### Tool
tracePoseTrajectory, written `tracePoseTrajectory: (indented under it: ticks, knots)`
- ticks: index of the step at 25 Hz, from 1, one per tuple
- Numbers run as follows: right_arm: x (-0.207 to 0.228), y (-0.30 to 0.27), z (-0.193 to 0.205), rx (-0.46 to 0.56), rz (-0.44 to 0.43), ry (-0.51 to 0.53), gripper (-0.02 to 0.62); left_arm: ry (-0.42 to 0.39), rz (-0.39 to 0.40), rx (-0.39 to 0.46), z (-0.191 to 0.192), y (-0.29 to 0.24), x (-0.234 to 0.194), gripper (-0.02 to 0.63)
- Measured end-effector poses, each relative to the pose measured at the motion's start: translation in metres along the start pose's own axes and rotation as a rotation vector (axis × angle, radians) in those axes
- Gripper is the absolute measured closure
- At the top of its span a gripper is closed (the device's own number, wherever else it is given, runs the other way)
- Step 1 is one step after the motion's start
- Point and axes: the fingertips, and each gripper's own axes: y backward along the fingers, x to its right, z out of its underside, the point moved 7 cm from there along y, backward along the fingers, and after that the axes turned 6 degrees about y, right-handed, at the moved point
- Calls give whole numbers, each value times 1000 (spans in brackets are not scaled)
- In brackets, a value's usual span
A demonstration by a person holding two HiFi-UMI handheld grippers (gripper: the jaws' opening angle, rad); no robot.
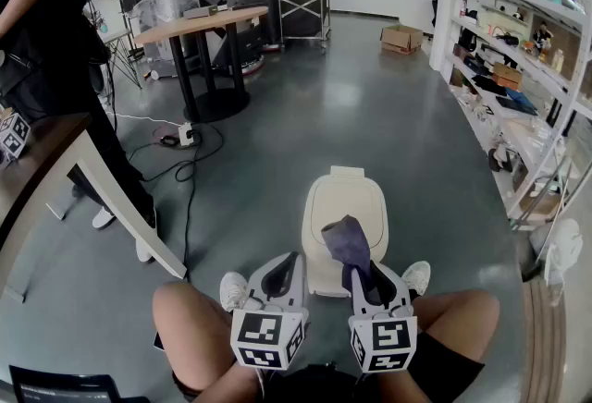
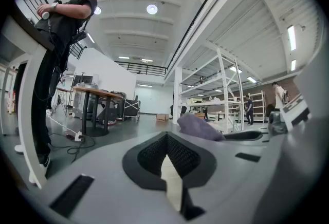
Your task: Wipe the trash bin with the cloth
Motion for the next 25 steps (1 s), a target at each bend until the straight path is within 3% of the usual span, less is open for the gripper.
tracePoseTrajectory:
  ticks: [9,12,25]
  knots:
    - [38,-67,-17,-44,-6,40,497,-32,17,19,-26,-71,-12,607]
    - [48,-90,-25,-68,-18,58,497,-15,36,-15,-36,-96,-17,607]
    - [78,-215,-20,-259,-112,96,497,-72,96,-144,-56,-212,-69,607]
